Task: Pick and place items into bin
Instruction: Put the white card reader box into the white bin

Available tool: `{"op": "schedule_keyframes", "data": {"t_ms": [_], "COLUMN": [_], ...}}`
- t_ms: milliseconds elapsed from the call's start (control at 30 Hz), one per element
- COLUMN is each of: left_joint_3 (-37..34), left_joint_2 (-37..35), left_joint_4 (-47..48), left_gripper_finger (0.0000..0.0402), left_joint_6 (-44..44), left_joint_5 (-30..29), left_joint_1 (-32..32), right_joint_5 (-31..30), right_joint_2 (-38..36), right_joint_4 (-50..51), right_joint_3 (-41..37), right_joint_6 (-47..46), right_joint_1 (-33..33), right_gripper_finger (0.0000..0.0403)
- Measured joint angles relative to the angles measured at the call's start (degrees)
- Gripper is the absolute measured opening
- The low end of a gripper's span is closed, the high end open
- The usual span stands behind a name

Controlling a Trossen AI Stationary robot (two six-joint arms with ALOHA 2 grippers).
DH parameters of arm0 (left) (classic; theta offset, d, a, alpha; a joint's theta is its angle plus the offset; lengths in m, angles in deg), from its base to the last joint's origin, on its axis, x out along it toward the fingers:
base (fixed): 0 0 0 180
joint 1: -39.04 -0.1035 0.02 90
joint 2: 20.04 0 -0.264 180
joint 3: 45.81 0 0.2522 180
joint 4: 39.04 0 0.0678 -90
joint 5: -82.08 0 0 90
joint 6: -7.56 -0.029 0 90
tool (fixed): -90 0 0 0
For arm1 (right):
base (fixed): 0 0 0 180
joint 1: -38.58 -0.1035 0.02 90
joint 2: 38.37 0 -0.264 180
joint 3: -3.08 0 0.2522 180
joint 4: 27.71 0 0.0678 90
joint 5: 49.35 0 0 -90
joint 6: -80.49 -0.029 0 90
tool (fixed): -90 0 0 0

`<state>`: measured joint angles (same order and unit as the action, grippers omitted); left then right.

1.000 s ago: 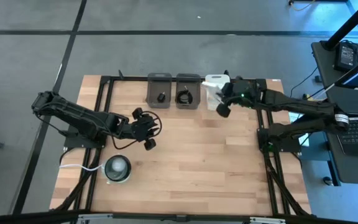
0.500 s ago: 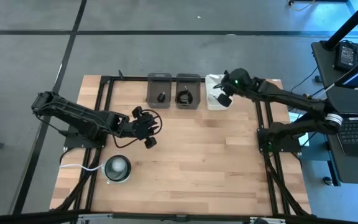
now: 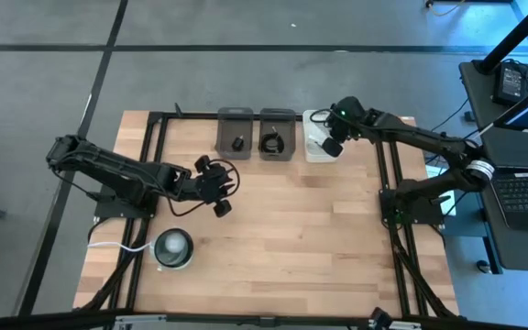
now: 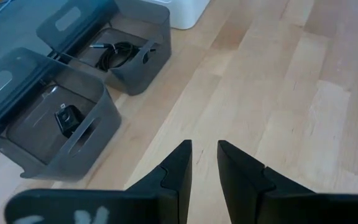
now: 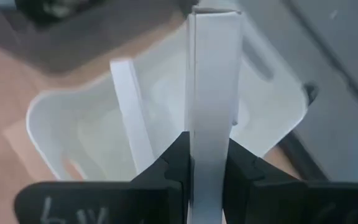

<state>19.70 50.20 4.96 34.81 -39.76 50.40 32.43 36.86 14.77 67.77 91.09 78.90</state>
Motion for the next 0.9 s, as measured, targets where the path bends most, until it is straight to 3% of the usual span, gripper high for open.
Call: {"op": "schedule_keyframes", "data": {"t_ms": [133, 633, 900], "left_joint_3": [0.0, 0.02, 0.02], "left_joint_2": [0.0, 0.0, 0.02], "left_joint_4": [0.0, 0.0, -0.02], "left_gripper_finger": [0.0072, 0.007, 0.0068], "left_joint_6": [0.0, 0.48, 0.48], "left_joint_5": [0.02, 1.92, 1.92], "left_joint_1": [-0.71, -1.4, -1.4], "right_joint_5": [2.52, 3.27, 3.53], "right_joint_2": [3.35, 20.59, 27.68], "right_joint_4": [5.68, 30.67, 33.53], "right_joint_3": [3.79, 31.84, 34.14], "right_joint_6": [-0.03, 1.88, 4.8], "right_joint_1": [1.06, 1.64, 1.67], "right_gripper_finger": [0.0059, 0.0059, 0.0059]}}
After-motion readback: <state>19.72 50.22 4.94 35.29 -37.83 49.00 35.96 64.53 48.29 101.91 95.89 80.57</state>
